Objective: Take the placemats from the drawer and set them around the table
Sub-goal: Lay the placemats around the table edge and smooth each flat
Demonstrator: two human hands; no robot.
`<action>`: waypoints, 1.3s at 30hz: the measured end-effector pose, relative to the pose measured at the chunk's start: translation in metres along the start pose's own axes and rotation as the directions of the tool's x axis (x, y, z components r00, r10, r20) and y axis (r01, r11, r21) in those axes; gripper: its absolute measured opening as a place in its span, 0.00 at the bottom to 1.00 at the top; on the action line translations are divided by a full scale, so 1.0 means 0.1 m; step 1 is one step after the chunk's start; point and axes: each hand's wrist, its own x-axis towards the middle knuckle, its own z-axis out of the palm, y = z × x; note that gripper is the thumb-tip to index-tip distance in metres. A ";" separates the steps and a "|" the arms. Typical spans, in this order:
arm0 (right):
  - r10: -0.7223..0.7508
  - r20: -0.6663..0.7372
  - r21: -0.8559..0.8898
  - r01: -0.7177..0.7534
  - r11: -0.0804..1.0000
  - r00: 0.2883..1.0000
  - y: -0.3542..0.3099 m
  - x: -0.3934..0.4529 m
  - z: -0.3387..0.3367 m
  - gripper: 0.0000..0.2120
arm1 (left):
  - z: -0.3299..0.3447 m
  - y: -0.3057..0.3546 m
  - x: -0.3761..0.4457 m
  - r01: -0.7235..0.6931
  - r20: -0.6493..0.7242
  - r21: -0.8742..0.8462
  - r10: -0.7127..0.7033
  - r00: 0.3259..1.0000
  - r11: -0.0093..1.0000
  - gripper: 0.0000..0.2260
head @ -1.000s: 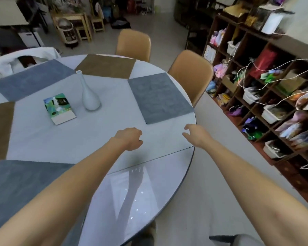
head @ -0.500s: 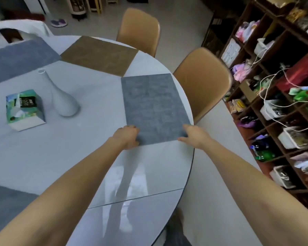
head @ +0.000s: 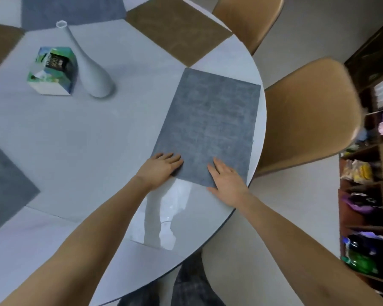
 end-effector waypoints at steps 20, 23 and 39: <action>-0.012 -0.294 -0.042 -0.001 0.999 0.956 -0.01 -0.08 -0.67 0.11 | -0.43 0.39 -0.03 -0.007 0.206 -0.967 -0.804 0.558 -0.253 0.50; -0.041 -0.246 -0.083 0.022 0.996 0.969 -0.55 -0.20 -0.70 0.12 | -0.56 0.45 -0.20 -0.058 0.374 -0.888 -0.789 0.488 -0.456 0.51; -0.494 -0.125 -0.153 0.475 0.866 0.860 -2.94 -0.92 0.15 0.41 | 0.54 -0.59 -2.91 0.013 0.301 -0.902 -0.604 0.738 -0.432 0.15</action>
